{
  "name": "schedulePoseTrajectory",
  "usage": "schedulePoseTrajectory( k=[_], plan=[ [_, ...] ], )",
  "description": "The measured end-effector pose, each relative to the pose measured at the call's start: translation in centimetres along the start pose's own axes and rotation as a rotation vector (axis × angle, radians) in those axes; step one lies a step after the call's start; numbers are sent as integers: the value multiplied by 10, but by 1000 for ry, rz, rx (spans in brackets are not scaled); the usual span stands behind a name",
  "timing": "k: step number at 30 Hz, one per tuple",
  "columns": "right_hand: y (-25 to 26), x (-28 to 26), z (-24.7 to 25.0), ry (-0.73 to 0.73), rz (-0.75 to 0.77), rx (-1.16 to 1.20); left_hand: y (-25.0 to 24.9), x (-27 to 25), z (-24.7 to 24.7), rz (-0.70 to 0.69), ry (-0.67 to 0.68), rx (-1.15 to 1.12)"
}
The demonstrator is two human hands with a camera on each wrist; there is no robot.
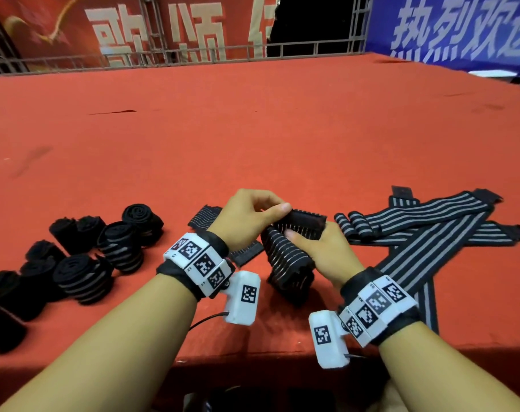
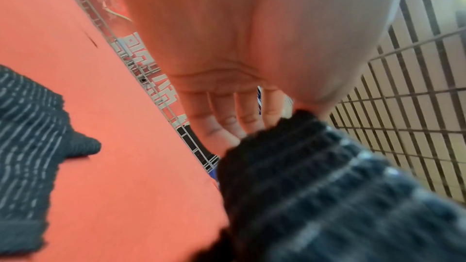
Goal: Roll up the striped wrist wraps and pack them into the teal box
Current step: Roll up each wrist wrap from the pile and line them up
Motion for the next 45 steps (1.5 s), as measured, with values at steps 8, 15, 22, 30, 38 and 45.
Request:
schedulePoseTrajectory(
  k=[8,15,22,30,38,45],
  plan=[
    [12,-1,10,-55,-11,-8,-6,-4,8,1,-44,-101],
    [57,-13,16,-106,221,18,-22,-18,18,-49,-91,-139],
    [118,-39,18,-110,308,73,-74,-41,38,-143,-153,-302],
    [194,-94,19,-106,476,65,-155,-86,56,-356,-202,-326],
    [262,-143,10,-50,644,95,-222,-127,79,-535,-246,-339],
    [216,-114,13,-72,461,-43,-178,-108,60,-402,-206,-243]
  ],
)
Point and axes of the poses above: each hand's wrist, its own x-axis towards the middle knuckle, its own z-axis out of the back of the hand, y = z × x, the point moved 10 cm from there along x, towards the middle knuckle, and after that the axes turned 1 degree about -y, right-handed, at the moved point
